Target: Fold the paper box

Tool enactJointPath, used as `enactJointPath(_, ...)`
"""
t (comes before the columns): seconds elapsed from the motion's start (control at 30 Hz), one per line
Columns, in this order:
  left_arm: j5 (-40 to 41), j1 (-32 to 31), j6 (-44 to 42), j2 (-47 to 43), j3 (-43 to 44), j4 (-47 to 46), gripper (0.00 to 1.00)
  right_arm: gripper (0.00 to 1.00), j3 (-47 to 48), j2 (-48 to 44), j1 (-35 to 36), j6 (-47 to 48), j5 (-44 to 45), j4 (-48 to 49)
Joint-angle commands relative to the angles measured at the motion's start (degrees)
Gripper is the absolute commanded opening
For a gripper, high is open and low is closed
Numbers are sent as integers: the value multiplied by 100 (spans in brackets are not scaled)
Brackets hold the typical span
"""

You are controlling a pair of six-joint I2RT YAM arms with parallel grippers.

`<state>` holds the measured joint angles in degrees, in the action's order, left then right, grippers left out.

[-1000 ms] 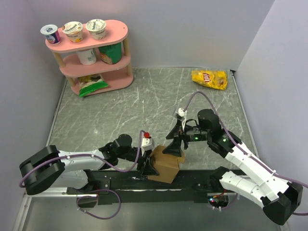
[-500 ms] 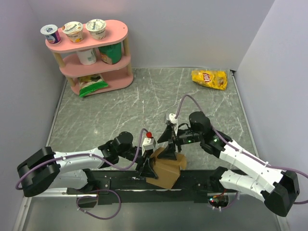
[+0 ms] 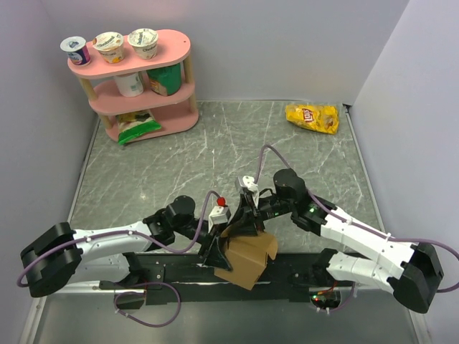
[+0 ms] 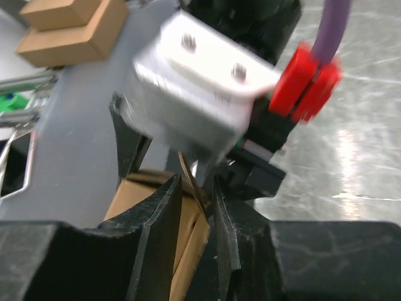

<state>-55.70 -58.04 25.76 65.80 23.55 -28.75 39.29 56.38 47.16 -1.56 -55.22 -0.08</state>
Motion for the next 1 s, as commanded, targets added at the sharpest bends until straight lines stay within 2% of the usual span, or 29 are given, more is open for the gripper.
enactJointPath(0.0,-230,-23,96,-234,115,-236,32,26,167,171,92,104,-419,-96)
enactJointPath(0.07,-239,-14,149,-226,88,-297,32,0,211,189,101,288,-367,-308)
enactJointPath(0.3,-143,108,192,-208,-8,-429,35,0,61,-232,101,306,-34,-370)
enactJointPath(0.33,-90,126,201,-208,-8,-429,34,8,105,-259,101,306,72,-457)
enactJointPath(0.37,14,135,132,-251,-8,-377,31,20,158,-320,101,245,186,-676)
enactJointPath(0.4,198,135,44,-391,-8,-159,28,39,236,-373,83,183,396,-774)
enactJointPath(0.47,1075,144,-333,-620,-87,97,27,53,351,-574,31,-166,1457,-1081)
enactJointPath(0.53,1891,135,-719,-936,-228,430,28,65,509,-742,-144,-387,2065,-1617)
enactJointPath(0.57,2105,144,-834,-1016,-211,580,27,70,536,-934,-189,-632,2738,-1758)
enactJointPath(0.6,2238,144,-923,-1138,-193,686,27,82,562,-1023,-241,-757,3041,-2037)
enactJointPath(0.67,2528,135,-1046,-1271,-210,792,28,90,536,-1277,-321,-1090,3673,-2241)
enactJointPath(0.77,2591,135,-1099,-1386,-246,810,29,90,440,-1551,-409,-1407,3904,-2374)
enactJointPath(0.9,2547,118,-1090,-1246,-211,845,28,84,281,-1657,-470,-1610,3791,-2225)
enactJointPath(0.97,2573,118,-1090,-1227,-228,836,28,76,298,-1630,-479,-1637,3765,-2268)
